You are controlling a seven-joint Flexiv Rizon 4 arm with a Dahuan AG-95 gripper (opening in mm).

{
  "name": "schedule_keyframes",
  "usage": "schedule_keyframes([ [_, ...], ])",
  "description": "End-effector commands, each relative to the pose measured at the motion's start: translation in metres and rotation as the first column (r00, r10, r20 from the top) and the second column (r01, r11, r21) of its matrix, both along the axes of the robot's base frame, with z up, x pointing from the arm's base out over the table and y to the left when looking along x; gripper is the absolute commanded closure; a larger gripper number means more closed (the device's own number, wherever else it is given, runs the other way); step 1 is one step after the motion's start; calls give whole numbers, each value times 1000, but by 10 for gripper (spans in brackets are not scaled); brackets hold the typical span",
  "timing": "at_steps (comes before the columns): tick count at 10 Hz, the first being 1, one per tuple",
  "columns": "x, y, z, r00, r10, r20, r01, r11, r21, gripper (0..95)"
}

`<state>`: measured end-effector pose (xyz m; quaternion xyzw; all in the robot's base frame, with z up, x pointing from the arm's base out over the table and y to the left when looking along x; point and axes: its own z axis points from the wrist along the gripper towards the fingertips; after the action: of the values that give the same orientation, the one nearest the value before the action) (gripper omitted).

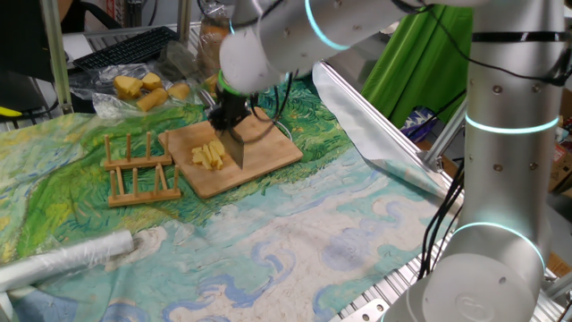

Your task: Chop the potatoes

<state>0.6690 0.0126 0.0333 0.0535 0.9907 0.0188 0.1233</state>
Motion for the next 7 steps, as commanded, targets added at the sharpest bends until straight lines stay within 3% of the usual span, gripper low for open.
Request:
schedule_keyframes([
  [1, -3, 2, -13, 1000, -7, -2, 7, 1000, -2, 950],
  [4, 0, 1, -3, 1000, -1, -18, 1, 1000, -4, 950],
  [7, -1, 0, 9, 997, 9, -81, -8, 1000, 2, 950],
])
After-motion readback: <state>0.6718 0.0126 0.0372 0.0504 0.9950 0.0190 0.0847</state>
